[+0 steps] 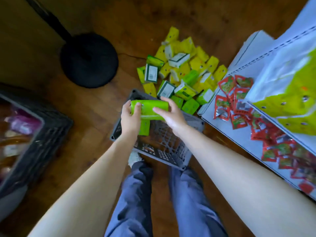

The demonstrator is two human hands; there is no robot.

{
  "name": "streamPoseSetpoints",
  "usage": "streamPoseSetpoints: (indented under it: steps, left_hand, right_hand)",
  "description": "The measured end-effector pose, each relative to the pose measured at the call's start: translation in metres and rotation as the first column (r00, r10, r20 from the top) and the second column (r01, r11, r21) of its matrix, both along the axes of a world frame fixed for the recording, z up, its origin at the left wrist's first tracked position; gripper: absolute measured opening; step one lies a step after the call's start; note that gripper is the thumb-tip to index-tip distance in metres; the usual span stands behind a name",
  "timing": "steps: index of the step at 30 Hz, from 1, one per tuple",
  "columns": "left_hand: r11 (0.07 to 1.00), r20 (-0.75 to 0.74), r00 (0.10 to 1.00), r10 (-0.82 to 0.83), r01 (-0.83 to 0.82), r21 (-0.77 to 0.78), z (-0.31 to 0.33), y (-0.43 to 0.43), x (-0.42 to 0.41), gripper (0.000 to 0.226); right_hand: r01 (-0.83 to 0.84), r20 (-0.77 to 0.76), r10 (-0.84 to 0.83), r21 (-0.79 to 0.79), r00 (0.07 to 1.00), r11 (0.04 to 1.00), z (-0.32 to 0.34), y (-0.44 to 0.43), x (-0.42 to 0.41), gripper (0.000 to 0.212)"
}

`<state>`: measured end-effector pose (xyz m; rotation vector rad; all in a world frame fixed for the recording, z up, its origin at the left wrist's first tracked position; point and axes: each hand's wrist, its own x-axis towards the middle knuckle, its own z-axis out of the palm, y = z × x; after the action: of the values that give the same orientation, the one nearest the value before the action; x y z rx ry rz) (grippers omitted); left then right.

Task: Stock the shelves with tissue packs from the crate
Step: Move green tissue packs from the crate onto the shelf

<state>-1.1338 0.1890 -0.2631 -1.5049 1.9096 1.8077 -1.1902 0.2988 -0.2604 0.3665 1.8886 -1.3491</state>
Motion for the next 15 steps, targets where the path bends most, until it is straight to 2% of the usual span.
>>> streamPoseSetpoints:
  steps: [6, 9, 11, 15]
  left_hand:
    - [0.995, -0.269, 0.959, -0.087, 0.098, 0.028, 0.188, 0.004, 0.006, 0.019]
    - [0.98, -0.462, 0.87, -0.169, 0.197, 0.011, 0.255, 0.017, 0.002, 0.034]
    - [0.956, -0.527, 0.801, -0.285, 0.281, -0.091, 0.293, 0.034, -0.009, 0.042]
    - [0.914, -0.63, 0.667, -0.399, 0.346, -0.212, 0.352, 0.084, -0.033, 0.035]
  right_hand:
    - [0.02, -0.243, -0.04, -0.083, 0.969, 0.996, 0.185, 0.02, 0.009, 0.05]
    - [0.041, -0.404, -0.089, -0.126, 0.91, 0.991, 0.254, 0.046, 0.008, 0.045]
    - [0.087, -0.513, -0.146, -0.137, 0.846, 0.987, 0.288, 0.066, 0.003, 0.044]
    - [0.152, -0.671, -0.218, -0.157, 0.709, 0.976, 0.343, 0.118, -0.006, 0.04]
